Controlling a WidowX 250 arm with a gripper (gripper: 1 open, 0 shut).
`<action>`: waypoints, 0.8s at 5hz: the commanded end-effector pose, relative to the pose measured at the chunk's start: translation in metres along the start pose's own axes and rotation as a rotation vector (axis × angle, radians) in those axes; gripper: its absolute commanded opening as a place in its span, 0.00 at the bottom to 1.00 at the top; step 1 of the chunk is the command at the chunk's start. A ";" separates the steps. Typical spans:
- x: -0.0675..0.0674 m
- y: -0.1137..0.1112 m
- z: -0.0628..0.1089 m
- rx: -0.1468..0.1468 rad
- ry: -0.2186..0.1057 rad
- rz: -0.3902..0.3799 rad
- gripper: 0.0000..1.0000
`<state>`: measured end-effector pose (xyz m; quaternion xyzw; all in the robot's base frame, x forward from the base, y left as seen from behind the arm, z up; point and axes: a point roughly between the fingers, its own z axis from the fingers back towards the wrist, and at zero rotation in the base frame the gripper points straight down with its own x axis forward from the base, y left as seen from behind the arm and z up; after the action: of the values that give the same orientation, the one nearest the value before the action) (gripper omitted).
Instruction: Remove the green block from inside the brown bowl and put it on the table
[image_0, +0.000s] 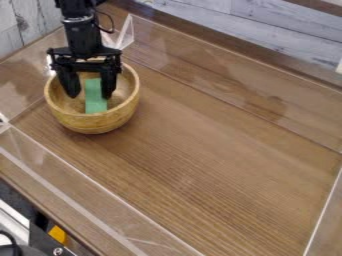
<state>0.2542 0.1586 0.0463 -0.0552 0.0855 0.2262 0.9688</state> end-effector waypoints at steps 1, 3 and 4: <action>0.009 0.004 0.013 -0.005 -0.039 0.003 1.00; 0.011 0.004 0.011 -0.013 -0.033 0.007 0.00; 0.010 0.004 0.014 -0.017 -0.035 0.006 0.00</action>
<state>0.2590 0.1606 0.0436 -0.0669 0.0896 0.2252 0.9679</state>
